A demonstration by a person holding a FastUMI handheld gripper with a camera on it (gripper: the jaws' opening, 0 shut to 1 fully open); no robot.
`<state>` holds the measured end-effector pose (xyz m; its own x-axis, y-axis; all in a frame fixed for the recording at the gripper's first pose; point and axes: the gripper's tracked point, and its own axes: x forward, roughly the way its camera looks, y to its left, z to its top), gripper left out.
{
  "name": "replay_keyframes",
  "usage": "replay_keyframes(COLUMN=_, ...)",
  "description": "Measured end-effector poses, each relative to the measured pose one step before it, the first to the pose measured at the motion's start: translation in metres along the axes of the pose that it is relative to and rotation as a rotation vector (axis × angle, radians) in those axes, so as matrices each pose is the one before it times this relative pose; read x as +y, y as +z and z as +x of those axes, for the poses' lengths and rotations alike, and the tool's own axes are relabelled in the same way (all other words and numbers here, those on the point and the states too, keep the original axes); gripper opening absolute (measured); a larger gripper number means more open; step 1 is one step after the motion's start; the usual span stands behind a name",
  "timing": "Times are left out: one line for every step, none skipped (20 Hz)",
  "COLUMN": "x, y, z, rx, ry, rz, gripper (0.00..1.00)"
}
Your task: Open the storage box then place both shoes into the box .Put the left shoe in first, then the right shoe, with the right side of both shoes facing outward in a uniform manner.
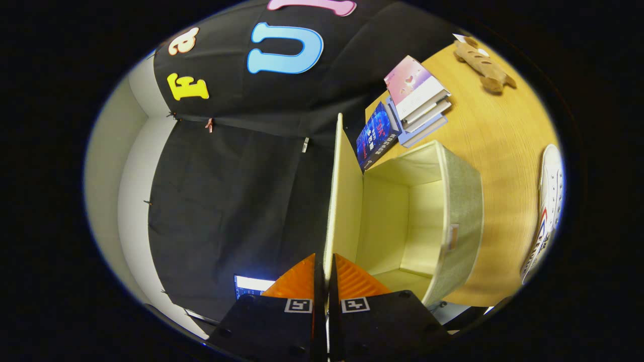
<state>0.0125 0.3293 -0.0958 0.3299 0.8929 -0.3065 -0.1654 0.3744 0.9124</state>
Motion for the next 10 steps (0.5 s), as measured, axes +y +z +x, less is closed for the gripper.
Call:
replay_keyframes(x=0.01324, y=0.00077, z=0.00787, rx=0.00385, ry=0.00085, rz=-0.01911, gripper=0.06)
replay_keyframes(x=0.01396, y=-0.00189, z=0.00732, rx=0.00622, ry=0.00158, rz=-0.01773, gripper=0.06)
replay_keyframes(x=0.01216, y=-0.00095, z=0.01098, rx=0.00419, ry=0.00458, rz=-0.00845, gripper=0.06)
replay_keyframes(x=0.00923, y=-0.00149, z=0.01091, rx=0.00255, ry=0.00990, rz=0.00276, gripper=0.06)
replay_keyframes(x=0.01007, y=-0.00156, z=0.01322, rx=0.00098, ry=0.01144, rz=0.00760, gripper=0.06)
replay_keyframes(x=0.00853, y=-0.00255, z=0.01265, rx=0.00145, ry=0.01056, rz=0.00765, gripper=0.06)
replay_keyframes(x=0.00742, y=-0.00300, z=0.01353, rx=0.00189, ry=0.00951, rz=0.00767, gripper=0.06)
replay_keyframes(x=0.00599, y=-0.00442, z=0.01316, rx=0.00623, ry=0.00752, rz=0.00536, gripper=0.07)
replay_keyframes(x=0.00366, y=-0.00421, z=0.01390, rx=0.01030, ry=-0.00219, rz=-0.00093, gripper=0.07)
replay_keyframes(x=0.00174, y=-0.00398, z=0.01213, rx=0.01405, ry=-0.00525, rz=-0.00897, gripper=0.06)
